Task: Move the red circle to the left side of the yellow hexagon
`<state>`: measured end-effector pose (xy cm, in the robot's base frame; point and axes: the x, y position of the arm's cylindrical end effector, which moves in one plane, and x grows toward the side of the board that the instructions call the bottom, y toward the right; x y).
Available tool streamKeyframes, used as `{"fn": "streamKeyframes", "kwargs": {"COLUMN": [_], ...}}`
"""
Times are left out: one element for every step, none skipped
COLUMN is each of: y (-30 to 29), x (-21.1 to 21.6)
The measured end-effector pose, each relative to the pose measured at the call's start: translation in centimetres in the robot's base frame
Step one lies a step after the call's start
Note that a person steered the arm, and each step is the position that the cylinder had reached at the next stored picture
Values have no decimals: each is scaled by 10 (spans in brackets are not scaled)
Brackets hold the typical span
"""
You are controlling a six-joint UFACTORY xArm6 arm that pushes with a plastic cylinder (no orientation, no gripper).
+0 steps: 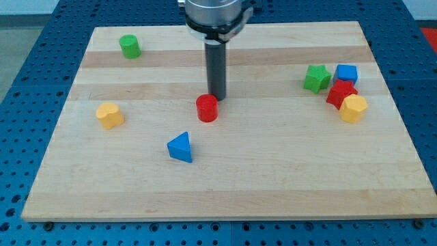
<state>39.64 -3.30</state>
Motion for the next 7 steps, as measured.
{"fn": "streamKeyframes", "kwargs": {"y": [-58, -94, -75, -5, 63, 41, -6], "x": [-6, 14, 30, 30, 30, 29, 41]}}
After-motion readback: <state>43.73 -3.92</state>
